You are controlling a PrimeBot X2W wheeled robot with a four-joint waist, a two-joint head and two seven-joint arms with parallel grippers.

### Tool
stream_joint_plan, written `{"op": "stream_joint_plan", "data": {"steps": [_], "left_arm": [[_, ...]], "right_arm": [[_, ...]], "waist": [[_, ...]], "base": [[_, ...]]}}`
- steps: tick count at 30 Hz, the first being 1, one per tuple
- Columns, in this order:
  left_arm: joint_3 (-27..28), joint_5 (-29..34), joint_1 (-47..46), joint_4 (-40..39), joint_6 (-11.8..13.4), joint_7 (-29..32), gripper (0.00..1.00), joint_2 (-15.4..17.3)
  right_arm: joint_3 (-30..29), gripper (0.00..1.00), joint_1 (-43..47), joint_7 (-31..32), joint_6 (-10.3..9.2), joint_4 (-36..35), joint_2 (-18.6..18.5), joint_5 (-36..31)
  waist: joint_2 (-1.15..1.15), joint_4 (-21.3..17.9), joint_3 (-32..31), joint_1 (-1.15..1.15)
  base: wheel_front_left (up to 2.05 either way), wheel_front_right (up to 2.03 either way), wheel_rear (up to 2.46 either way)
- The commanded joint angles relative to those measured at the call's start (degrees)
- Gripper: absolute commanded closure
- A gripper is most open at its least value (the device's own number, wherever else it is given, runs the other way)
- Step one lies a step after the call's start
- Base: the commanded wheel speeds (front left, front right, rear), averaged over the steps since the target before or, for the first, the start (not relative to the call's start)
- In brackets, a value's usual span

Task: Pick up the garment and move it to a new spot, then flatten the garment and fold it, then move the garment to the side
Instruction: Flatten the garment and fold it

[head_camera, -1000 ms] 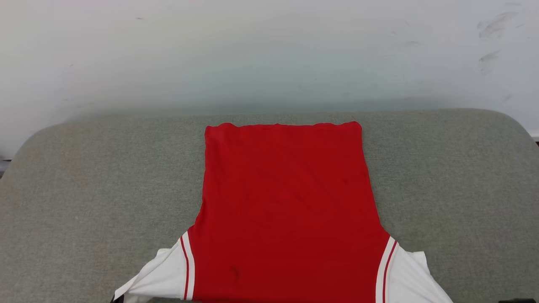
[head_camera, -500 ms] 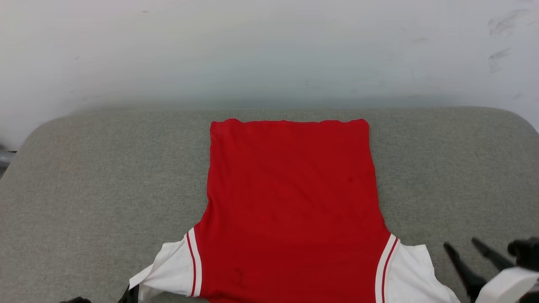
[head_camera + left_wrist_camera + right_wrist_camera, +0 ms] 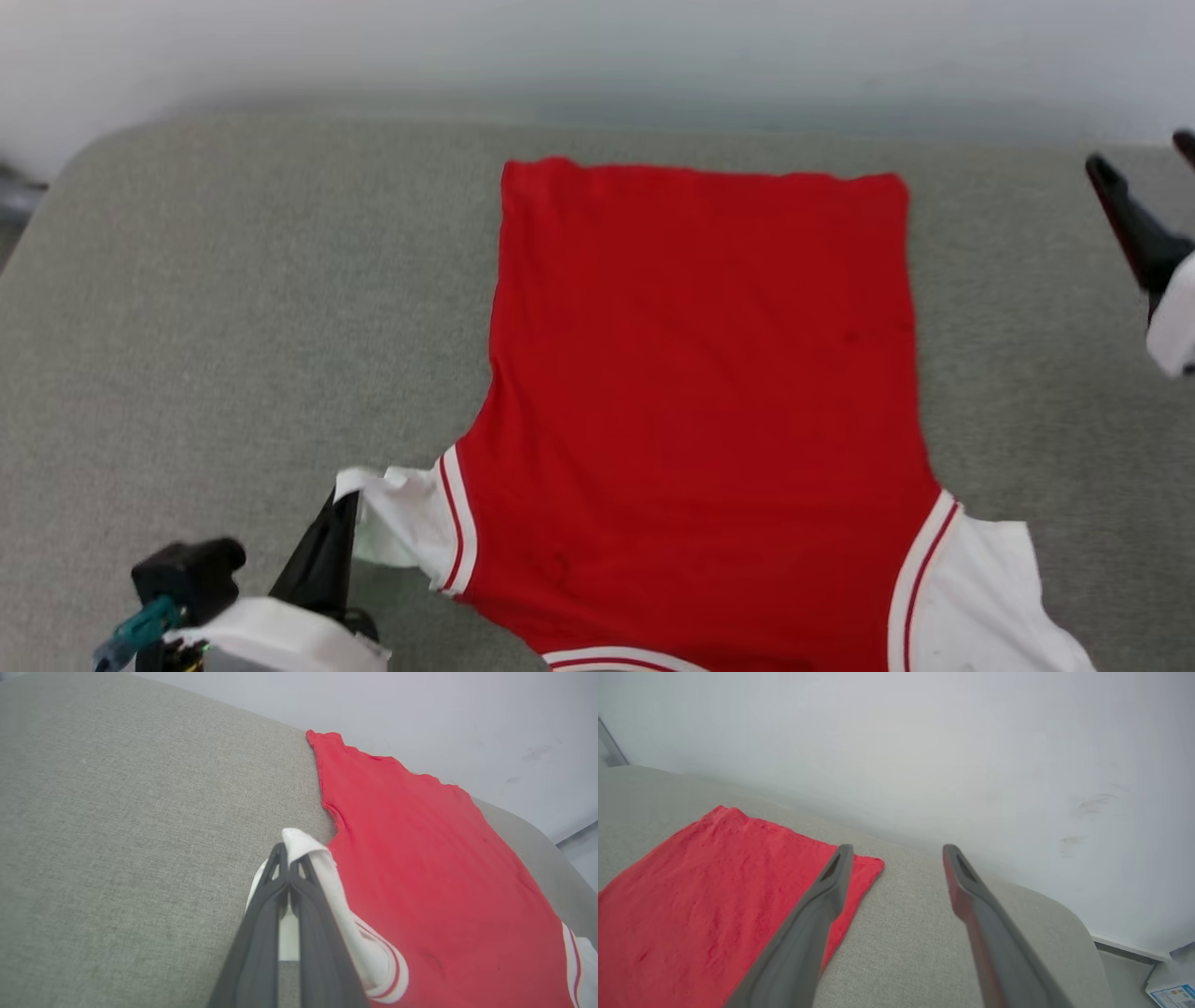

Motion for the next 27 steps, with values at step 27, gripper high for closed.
{"op": "stream_joint_plan", "data": {"steps": [27], "left_arm": [[0.22,7.79,-15.19,3.47,-7.28,-1.72,1.0,-11.94]], "right_arm": [[14.56,0.0,-32.7,37.08,-0.05,31.92,-4.06,-0.28]], "waist": [[0.0,13.84,24.6,-0.01]], "base": [[0.0,0.0,0.0]]}}
